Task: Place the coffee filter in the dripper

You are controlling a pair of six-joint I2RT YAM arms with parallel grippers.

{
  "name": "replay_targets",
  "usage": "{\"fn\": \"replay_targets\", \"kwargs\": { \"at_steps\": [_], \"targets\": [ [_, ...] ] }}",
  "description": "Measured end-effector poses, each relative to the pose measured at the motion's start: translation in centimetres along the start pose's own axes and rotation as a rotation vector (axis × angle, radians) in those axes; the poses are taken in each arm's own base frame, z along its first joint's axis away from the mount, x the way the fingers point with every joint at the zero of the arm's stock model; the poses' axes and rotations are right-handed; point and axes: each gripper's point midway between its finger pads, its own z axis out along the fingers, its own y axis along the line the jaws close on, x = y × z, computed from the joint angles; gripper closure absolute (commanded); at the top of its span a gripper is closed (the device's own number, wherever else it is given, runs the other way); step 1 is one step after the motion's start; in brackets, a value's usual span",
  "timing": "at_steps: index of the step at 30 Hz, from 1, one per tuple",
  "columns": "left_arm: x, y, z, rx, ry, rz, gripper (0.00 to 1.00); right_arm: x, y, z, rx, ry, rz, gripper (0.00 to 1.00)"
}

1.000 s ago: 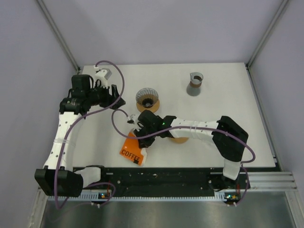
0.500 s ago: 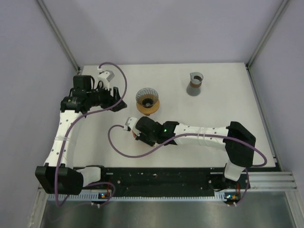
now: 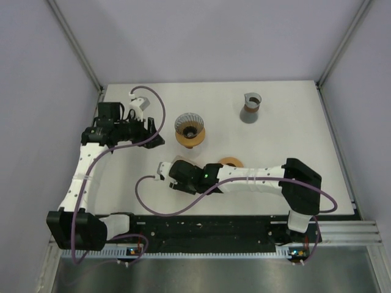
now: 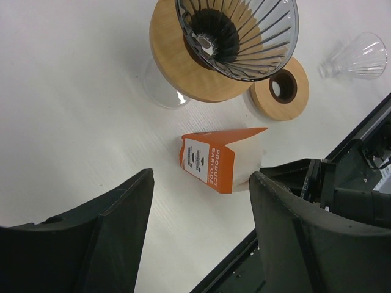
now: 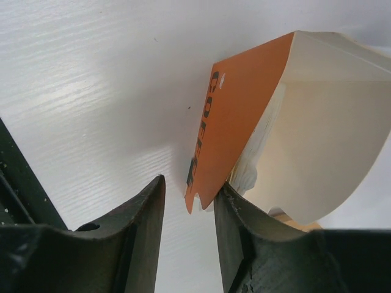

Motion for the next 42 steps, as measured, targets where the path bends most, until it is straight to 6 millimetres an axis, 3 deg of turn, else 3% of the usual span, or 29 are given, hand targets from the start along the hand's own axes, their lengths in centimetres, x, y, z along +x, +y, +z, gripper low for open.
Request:
{"fn": "replay_targets", "kwargs": {
  "at_steps": [6,12,17,22,27,37,42],
  "targets": [
    [0.9,0.0,0.5,0.018,0.014,-0.015,0.30,-0.7,0.4,-0.8,-0.033,-0.030,0.010,0.53],
    [0.7,-0.3,0.6,0.040,0.005,-0.012,0.28,-2.9,0.1,-3.6,-0.067,-0.129,0.039,0.51],
    [1.1,-0.6,0.8,0.059,0.012,-0.015,0.27,-3.6,-0.3,-5.5,-0.087,-0.195,0.088,0.62],
    [1.4,-1.5,1.0,0.085,0.018,0.002,0.28,-0.9,-2.1,-6.5,-0.077,-0.215,0.196,0.73],
    [1.7,-2.6,1.6,0.113,0.034,0.028,0.34,0.9,-4.1,-5.7,-0.039,-0.212,0.284,0.76],
    [3.8,-3.2,3.1,0.140,0.077,0.038,0.38,-0.2,-4.2,-4.1,-0.033,-0.254,0.306,0.78],
    [4.2,-3.2,3.7,0.138,0.090,0.034,0.42,0.4,-3.8,-2.4,-0.030,-0.223,0.303,0.82]
  ]
}}
